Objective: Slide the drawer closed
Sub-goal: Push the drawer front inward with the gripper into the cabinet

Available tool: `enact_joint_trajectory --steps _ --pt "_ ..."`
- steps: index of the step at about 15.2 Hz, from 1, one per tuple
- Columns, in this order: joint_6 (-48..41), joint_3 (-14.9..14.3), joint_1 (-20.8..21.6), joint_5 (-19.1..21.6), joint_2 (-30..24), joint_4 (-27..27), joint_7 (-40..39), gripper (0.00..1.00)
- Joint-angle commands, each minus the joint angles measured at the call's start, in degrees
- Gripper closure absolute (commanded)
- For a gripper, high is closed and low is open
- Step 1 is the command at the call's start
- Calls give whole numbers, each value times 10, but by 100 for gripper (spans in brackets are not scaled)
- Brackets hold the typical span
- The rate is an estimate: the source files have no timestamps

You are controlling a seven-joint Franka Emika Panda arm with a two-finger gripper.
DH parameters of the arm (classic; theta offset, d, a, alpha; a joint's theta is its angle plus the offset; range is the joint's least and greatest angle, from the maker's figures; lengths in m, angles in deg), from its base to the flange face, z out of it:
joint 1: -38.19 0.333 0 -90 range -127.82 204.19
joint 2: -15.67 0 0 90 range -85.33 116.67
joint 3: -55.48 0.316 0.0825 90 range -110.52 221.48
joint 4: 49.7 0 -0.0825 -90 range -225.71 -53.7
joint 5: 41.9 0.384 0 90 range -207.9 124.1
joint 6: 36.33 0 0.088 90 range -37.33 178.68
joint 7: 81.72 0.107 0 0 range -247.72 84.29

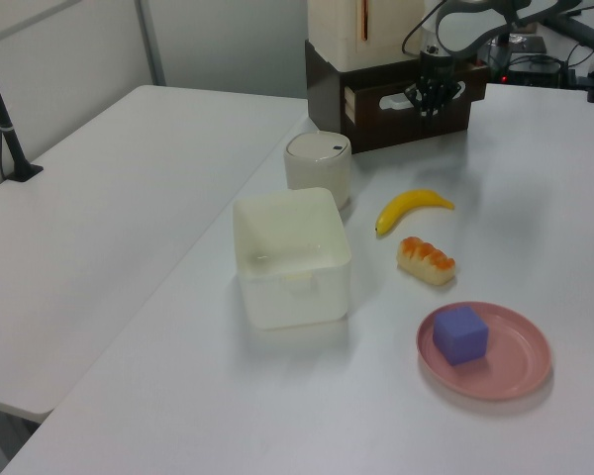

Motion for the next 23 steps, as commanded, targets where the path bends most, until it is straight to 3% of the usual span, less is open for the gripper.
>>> enact_joint_trajectory --steps 1,13,23 --pt "33 -15 1 0 13 14 -2 100" --pt "71 -30 -13 -21 74 81 -38 100" --pt "101 -30 -29 -24 85 83 -73 100"
